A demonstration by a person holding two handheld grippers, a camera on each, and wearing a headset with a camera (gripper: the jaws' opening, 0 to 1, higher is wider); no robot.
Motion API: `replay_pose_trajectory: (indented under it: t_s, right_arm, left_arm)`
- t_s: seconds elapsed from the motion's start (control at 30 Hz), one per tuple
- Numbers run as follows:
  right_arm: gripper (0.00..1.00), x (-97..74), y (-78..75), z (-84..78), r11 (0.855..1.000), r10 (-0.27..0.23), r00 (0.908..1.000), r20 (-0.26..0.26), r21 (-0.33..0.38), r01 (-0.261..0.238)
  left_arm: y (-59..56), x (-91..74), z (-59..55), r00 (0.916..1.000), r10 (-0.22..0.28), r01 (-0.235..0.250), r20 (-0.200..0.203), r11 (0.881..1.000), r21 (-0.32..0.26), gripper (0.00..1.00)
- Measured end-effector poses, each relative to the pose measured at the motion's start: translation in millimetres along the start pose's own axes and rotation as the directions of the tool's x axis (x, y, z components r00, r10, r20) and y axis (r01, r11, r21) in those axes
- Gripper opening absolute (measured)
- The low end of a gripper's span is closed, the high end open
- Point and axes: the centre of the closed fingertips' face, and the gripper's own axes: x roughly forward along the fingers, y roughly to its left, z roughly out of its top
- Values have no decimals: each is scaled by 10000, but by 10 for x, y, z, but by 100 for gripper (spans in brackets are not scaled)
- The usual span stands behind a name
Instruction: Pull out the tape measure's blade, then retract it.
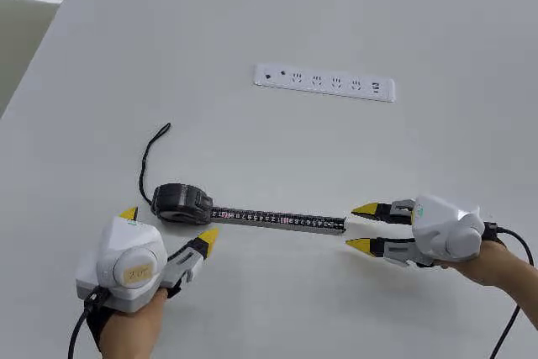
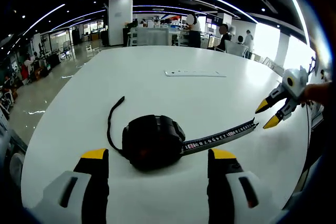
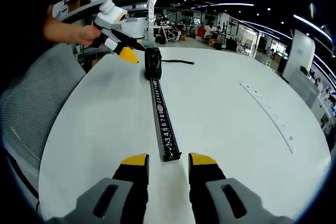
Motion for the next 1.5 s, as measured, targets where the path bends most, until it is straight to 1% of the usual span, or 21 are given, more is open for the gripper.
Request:
replay_pose_trajectory:
  t_s: [0.03, 0.23, 0.3, 0.4, 0.53, 0.7, 0.73, 0.8, 0.93, 1.17, 1.33, 1.5]
  right_arm:
    - [30, 17, 3, -6, 9999, 123, 9999, -46, -24, -123]
    - [28, 101, -11, -43, 9989, 465, 9988, -143, -28, -465]
    - [27, 133, -30, -62, 9988, 460, 9987, -198, -146, -463]
    - [22, 173, -14, -38, 9982, 570, 9982, -179, -156, -573]
    - [21, 237, -24, -63, 9975, 679, 9974, -250, -197, -684]
    - [19, 272, -43, -93, 9967, 789, 9964, -300, -153, -794]
    - [19, 280, -30, -102, 9960, 885, 9956, -320, -129, -889]
    - [18, 282, -21, -86, 9954, 955, 9951, -242, -55, -957]
    - [16, 283, -15, -81, 9950, 993, 9948, -207, -14, -994]
    - [15, 254, -21, -99, 9960, 868, 9962, -32, 217, -867]
    - [15, 257, -13, -99, 9963, 858, 9963, -31, 107, -857]
    - [14, 260, -13, -102, 9964, 843, 9964, -50, 42, -843]
  left_arm:
    - [4, 4, 8, 10000, 31, -31, 33, 10000, -25, 74]
    - [1, 46, 5, 10000, 59, -59, 40, 9999, -119, 74]
    - [-7, 62, 1, 10000, 40, -40, 20, 9999, -152, 73]
    - [-8, 84, -2, 10000, 34, -35, -6, 9998, -194, 73]
    - [-4, 134, 2, 10000, 37, -37, -18, 9995, -303, 73]
    - [-1, 183, 23, 10000, 53, -52, 11, 9991, -419, 73]
    - [-2, 197, 20, 10000, 55, -55, -5, 9990, -454, 73]
    - [4, 212, 18, 10000, 97, -97, -6, 9988, -475, 73]
    - [8, 239, 6, 9999, 136, -138, -40, 9983, -571, 74]
    - [-4, 290, -13, 9998, 189, -192, -55, 9970, -748, 73]
    - [-2, 326, 29, 9994, 317, -305, 106, 9948, -971, 73]
    - [35, 379, 57, 9986, 516, -495, 125, 9905, -1281, 73]
